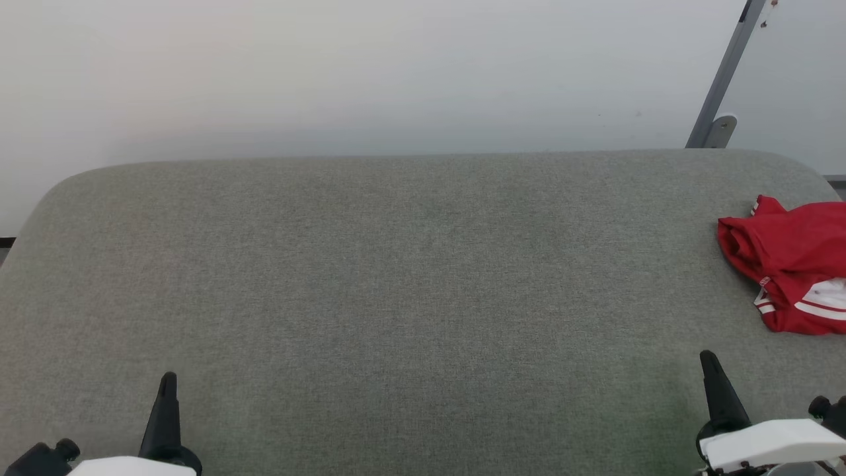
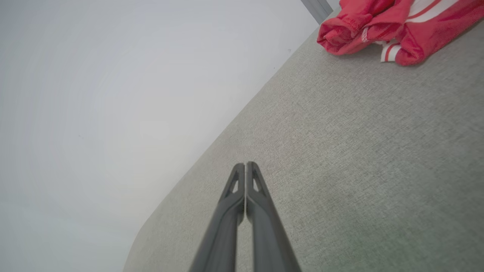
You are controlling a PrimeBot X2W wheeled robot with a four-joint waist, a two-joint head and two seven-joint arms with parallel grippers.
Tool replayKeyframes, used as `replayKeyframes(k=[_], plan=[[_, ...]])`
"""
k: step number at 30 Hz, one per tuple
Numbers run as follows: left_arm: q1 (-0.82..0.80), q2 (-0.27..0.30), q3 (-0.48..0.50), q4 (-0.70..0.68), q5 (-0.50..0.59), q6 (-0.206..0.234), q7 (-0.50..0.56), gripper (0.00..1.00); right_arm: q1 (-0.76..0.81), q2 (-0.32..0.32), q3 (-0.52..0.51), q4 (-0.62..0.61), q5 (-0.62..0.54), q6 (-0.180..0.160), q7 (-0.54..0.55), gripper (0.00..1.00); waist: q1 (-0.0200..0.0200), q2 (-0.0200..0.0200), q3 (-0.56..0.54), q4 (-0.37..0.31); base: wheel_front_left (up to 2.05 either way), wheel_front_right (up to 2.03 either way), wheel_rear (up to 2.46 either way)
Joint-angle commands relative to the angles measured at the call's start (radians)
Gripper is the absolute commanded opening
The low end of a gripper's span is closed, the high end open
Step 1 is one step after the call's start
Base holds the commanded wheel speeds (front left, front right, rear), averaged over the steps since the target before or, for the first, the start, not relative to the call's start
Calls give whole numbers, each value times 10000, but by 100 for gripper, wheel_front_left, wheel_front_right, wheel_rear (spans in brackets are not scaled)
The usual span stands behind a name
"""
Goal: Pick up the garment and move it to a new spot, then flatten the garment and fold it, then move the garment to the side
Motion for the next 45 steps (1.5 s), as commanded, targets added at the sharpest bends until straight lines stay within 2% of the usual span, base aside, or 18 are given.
replayKeyframes(k=[1,45], plan=[[-315,29,61,-80,-352,-20,97,0,-299,9,-22,-137,331,0,67,0,0,0,7,-9,0,0,0],[-1316,-458,124,258,-3847,-39,1272,0,-970,266,-154,-250,4126,-2,974,0,0,0,176,-243,0,0,0]])
